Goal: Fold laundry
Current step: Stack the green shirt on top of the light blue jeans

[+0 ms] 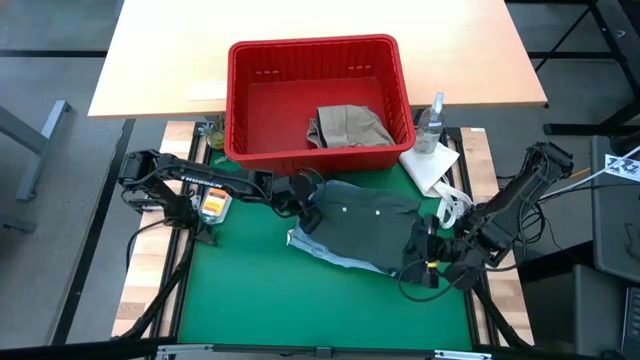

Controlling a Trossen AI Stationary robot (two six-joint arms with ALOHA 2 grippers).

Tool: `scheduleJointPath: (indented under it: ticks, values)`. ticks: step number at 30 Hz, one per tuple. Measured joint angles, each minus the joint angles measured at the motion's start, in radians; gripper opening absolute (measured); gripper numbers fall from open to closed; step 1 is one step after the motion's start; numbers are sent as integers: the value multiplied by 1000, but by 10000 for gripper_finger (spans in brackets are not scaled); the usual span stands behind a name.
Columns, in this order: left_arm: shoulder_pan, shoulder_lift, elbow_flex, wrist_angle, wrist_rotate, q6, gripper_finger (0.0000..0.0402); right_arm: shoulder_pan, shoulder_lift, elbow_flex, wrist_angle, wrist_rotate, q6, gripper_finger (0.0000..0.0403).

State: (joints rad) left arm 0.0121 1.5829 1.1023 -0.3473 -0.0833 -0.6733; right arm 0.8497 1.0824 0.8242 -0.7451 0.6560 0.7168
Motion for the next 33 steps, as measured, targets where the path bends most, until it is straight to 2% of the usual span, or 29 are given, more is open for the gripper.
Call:
scheduleJointPath:
  ticks: [11,14,20,22,25,28,33]
  values:
    - [0,0,0,0,-6,13,36,0,0,0,-1,-133,15,18]
    - [1,0,0,0,-6,14,56,0,0,0,-1,-156,15,50]
    - [6,0,0,-2,-7,31,104,0,0,0,-22,-190,12,141]
    - [7,0,0,-16,-6,51,117,0,0,0,-45,-238,12,164]
    - [19,-5,-1,-52,21,84,125,0,0,0,-86,-368,14,184]
    - [34,-16,-2,-88,45,104,123,0,0,0,-122,-482,40,193]
    - [48,-60,-2,-122,52,113,106,0,-3,10,-180,-594,119,195]
